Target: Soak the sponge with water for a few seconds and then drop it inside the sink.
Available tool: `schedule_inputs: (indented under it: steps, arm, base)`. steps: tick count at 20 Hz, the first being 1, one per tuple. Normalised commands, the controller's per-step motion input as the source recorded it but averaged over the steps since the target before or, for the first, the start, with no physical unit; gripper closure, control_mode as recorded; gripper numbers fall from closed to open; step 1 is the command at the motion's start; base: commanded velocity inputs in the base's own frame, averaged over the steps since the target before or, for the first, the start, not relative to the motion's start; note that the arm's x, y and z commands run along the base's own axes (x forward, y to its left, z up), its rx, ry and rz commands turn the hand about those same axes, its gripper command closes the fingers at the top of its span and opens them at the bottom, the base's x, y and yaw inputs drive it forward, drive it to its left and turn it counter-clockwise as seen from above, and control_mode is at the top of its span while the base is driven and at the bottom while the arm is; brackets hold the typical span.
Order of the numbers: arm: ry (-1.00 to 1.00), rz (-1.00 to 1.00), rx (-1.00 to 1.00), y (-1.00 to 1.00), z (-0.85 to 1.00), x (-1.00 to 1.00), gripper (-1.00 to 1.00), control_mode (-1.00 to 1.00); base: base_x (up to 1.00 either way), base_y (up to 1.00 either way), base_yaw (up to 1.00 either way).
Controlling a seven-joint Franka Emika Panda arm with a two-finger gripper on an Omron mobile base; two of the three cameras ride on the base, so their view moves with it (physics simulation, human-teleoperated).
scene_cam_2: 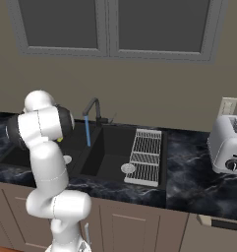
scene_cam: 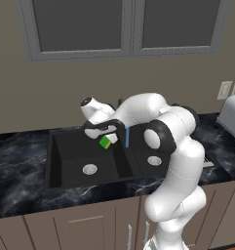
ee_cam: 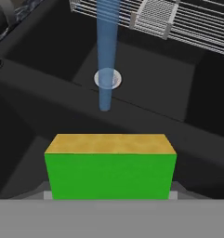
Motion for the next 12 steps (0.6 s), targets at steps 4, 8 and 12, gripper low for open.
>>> schedule_inputs:
  steps: [4, 8, 12]
  arm:
    - [-0.06, 0.00, 0.19, 0.56, 0.09, -0.35, 1.00, -1.00]
    - [-0.06, 0.03, 0.21, 0.46, 0.00, -0.41, 1.00, -1.00]
    - [-0.01, 0.07, 0.15, 0.41, -0.02, -0.13, 1.00, -1.00]
  base:
    - [0.00, 0.00, 0.00]
    - [0.00, 0.00, 0.00]
    - [0.00, 0.00, 0.00]
